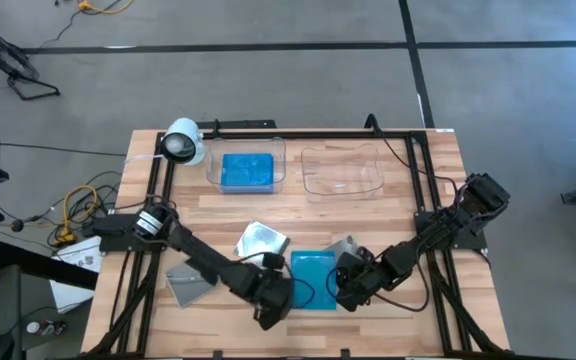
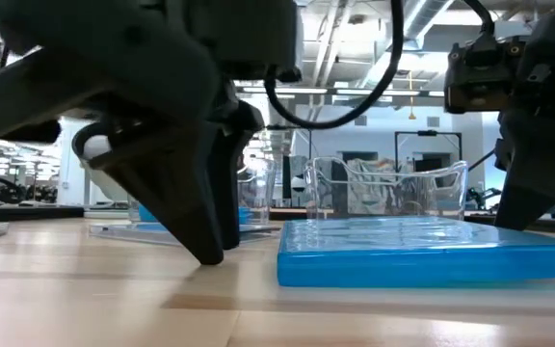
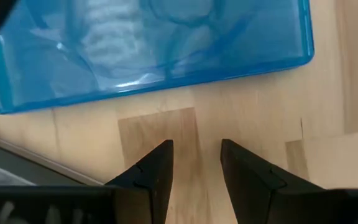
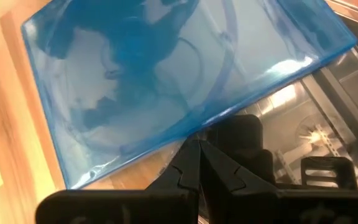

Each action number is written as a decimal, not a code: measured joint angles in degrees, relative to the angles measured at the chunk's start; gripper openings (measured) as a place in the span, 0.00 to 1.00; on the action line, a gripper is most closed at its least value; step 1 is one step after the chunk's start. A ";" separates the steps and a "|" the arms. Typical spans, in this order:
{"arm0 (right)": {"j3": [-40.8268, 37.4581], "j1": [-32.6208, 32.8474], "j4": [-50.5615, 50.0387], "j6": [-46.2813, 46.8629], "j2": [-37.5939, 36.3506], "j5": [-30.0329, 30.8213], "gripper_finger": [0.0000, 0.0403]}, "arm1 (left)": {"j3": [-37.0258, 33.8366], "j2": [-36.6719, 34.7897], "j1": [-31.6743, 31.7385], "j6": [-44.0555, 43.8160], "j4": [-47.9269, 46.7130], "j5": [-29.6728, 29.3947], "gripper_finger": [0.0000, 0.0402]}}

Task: Pick & place jewel cases by type
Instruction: Put the blue cd case into the left transparent bin

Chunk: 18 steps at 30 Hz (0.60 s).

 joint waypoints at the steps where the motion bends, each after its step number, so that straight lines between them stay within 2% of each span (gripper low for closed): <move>1: 0.01 0.02 0.30 -0.52 0.00 0.00 0.00 | -0.02 0.00 0.54 -0.35 0.15 1.04 0.32; 5: 0.00 0.02 0.83 -1.92 0.00 0.00 0.00 | -0.04 0.02 2.02 -0.37 0.44 3.24 0.32; 18: 0.01 0.02 0.54 -4.29 -0.02 1.26 0.00 | -0.15 0.43 5.40 3.02 6.52 4.63 0.32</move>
